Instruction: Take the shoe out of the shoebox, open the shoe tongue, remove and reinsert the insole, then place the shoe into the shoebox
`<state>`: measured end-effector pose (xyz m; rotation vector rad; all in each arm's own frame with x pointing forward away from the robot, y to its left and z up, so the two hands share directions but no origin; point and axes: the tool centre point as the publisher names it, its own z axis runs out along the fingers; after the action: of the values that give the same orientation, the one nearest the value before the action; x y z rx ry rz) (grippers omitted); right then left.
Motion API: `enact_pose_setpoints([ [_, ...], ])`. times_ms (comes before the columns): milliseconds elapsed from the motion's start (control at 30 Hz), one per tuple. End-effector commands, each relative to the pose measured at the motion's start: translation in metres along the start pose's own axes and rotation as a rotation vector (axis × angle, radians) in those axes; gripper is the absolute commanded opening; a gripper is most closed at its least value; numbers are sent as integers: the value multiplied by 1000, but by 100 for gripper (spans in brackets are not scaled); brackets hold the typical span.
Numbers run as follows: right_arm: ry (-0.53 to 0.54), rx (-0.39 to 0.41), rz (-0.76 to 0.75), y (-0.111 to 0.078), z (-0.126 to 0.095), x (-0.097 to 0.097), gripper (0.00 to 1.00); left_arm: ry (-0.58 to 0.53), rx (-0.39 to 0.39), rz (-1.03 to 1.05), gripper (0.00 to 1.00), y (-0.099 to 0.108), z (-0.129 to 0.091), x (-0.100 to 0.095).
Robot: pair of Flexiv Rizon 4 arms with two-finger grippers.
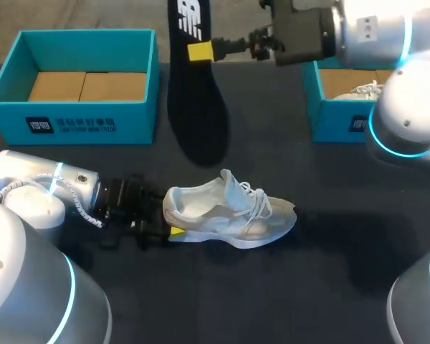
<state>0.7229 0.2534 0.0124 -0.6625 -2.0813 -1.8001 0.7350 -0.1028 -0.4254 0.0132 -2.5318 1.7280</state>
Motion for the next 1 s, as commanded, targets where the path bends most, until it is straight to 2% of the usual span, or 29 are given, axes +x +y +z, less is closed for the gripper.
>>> enact_pose_setpoints([
  [33,-59,-9,11,-9,-25,22,0,0,-1,0,0,2,1,1],
  [467,-115,-12,50,-20,-57,56,0,0,-1,0,0,2,1,1],
  [800,-134,13,70,-28,-76,69,0,0,-1,0,0,2,1,1],
  [1000,-147,1,71,-30,-93,80,0,0,-1,0,0,2,1,1],
])
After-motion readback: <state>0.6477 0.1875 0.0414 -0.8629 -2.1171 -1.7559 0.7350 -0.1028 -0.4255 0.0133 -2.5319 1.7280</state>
